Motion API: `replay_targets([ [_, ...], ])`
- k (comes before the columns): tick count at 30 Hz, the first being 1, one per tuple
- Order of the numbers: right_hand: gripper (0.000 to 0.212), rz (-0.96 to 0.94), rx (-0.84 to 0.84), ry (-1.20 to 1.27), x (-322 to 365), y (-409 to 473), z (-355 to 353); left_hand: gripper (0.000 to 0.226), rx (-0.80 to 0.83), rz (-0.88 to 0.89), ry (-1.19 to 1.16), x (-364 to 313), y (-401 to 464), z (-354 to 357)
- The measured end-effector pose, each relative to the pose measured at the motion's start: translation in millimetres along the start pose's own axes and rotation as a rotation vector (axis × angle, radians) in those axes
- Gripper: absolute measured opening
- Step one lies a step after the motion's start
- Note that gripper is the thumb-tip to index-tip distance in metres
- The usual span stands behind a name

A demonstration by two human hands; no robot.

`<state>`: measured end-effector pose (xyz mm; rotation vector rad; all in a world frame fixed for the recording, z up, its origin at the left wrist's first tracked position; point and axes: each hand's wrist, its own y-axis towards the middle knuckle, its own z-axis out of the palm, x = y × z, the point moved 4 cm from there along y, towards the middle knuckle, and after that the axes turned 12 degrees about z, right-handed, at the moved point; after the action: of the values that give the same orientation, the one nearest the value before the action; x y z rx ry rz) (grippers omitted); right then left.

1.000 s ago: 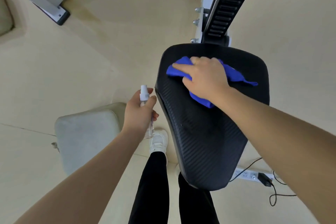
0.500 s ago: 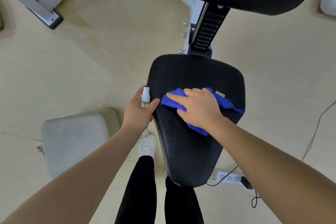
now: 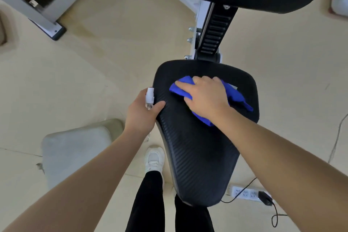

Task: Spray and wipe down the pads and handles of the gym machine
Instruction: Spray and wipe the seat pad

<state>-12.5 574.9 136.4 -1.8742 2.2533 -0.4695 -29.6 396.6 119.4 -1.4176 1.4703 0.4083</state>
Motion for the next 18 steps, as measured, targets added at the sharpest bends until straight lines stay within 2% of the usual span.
replay_targets([
  [2,0.043,0.196,-0.041,-0.022,-22.8,36.0,1.8,0.034,-0.025,0.005,0.018,3.0,1.1,1.3],
  [4,0.041,0.250,-0.059,-0.019,-31.6,47.9,-0.4,0.034,-0.028,0.011,0.044,3.2,1.5,1.5],
  [7,0.043,0.187,0.027,0.061,-35.2,13.4,1.7,0.036,-0.020,0.007,0.089,-3.1,-0.5,3.7],
  [10,0.043,0.015,-0.037,0.148,-30.1,-54.0,2.8,0.037,-0.056,0.004,0.096,-12.1,-7.0,2.9],
  [12,0.042,0.012,-0.010,0.157,-34.3,-52.7,3.4,0.039,-0.065,0.032,0.180,-16.7,-10.7,4.4],
  [15,0.044,0.175,-0.005,-0.001,-59.0,-0.3,6.6,0.040,-0.047,0.151,0.437,-21.1,-13.3,6.9],
  [16,0.042,0.279,-0.035,-0.033,-70.8,14.0,2.2,0.038,-0.051,0.243,0.522,-24.3,-16.3,7.4],
  [18,0.035,0.439,-0.073,-0.047,-91.4,36.0,4.9,0.027,-0.055,0.562,0.718,-33.7,-16.5,12.5],
])
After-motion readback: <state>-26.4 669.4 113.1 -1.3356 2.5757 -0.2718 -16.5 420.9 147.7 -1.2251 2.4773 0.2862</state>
